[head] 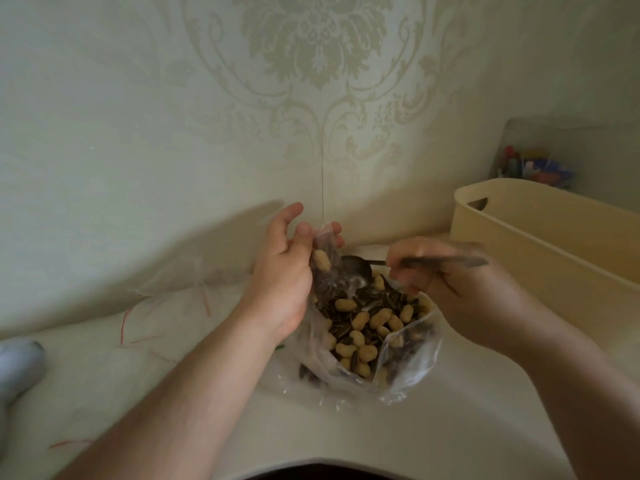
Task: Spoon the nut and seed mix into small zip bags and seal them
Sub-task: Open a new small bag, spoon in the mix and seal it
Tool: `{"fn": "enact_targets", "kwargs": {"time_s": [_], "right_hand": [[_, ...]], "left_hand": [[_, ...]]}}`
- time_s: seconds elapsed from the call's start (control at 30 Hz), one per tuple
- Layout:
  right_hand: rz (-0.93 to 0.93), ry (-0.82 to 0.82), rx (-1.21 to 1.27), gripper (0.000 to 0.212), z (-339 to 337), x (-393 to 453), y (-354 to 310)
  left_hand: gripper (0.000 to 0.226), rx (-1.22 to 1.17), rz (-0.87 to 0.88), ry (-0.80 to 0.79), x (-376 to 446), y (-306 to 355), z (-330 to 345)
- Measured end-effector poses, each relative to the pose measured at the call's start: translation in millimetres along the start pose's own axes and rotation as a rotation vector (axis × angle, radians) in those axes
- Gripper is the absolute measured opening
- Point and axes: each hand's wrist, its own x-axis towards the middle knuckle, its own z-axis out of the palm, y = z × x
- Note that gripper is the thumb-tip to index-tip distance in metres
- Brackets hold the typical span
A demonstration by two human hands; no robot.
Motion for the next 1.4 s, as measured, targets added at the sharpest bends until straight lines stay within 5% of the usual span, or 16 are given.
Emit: {"fn": "enact_targets", "kwargs": {"time_s": [0.3, 0.47, 0.57, 0.67, 0.83, 1.1, 1.23, 1.4], "right_hand": [[0.276, -0.461, -0.061, 0.046, -14.7, -4.0, 7.0], [0.296, -0.171, -0.096, 0.029, -5.2, 0.9, 7.0], [0.337, 0.046, 0.140, 0.028, 4.0, 6.5, -8.3], [0.346, 0.065, 0.539, 0.036, 21.3, 12.4, -21.4], [0.402, 0.131, 0.792, 0.029, 31.8, 14.9, -18.2], [0.449, 0.036, 1.270, 0.049, 34.9, 17.9, -10.1], [0.562, 0.142, 1.262, 0.038, 37.5, 17.2, -10.2], [0.529, 0.260, 0.734, 0.005, 36.4, 14.7, -11.3]], "left_hand": [[0.044, -0.035, 0.032, -0.204, 3.3, 15.0, -1.2], [0.048, 0.040, 0.127, -0.314, 6.1, 29.5, 8.7], [0.047, 0.070, 0.131, -0.423, 1.7, 32.9, 19.8], [0.046, 0.061, 0.133, -0.462, -1.0, 24.1, 29.4], [0.066, -0.153, -0.048, -0.476, 4.2, 16.4, 25.4], [0.032, 0.085, -0.017, -0.525, -0.3, 5.4, -1.7], [0.034, 0.114, 0.012, -0.569, -8.1, 0.5, -2.8], [0.032, 0.082, 0.084, -0.484, -9.4, -2.6, 1.0]]}}
